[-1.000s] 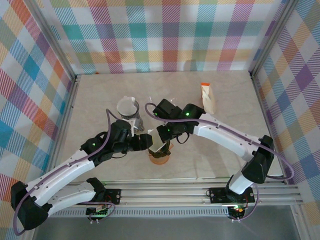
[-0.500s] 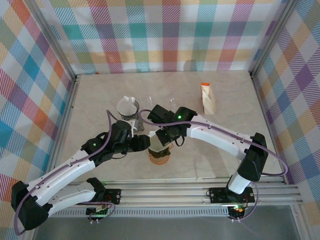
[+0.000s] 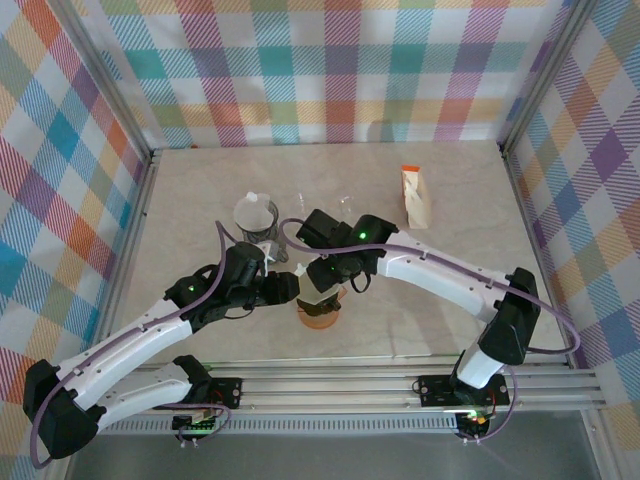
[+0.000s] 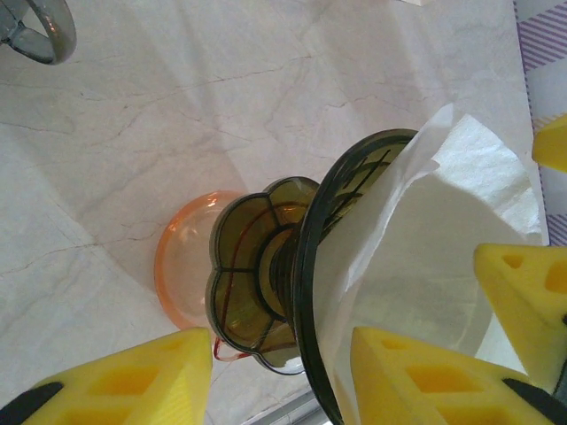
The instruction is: Place the coffee filter in the dripper
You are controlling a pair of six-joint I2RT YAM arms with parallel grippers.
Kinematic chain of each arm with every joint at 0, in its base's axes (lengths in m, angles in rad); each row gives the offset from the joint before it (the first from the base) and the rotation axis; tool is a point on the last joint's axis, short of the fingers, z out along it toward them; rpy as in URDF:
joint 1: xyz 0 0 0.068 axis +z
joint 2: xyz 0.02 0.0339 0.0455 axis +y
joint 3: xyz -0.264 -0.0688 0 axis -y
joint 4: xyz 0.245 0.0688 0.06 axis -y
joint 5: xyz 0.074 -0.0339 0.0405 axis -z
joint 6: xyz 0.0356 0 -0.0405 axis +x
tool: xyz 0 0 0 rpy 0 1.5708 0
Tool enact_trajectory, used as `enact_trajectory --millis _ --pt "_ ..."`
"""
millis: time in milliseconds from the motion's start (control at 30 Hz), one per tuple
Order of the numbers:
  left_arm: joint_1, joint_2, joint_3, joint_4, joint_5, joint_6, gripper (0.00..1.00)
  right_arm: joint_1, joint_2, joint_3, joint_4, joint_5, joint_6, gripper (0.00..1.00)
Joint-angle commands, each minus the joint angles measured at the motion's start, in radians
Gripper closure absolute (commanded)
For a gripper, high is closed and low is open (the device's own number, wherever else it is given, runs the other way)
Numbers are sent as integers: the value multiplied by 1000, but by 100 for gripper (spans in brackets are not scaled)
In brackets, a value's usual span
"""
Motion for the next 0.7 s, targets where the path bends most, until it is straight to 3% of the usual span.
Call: enact_trajectory --millis 0,667 --pt "5 -3 -13 -8 5 -1 54 -12 41 21 1 -69 -18 32" --pt "5 -9 -26 -1 13 -11 53 -41 149 -53 69 -118 0 31"
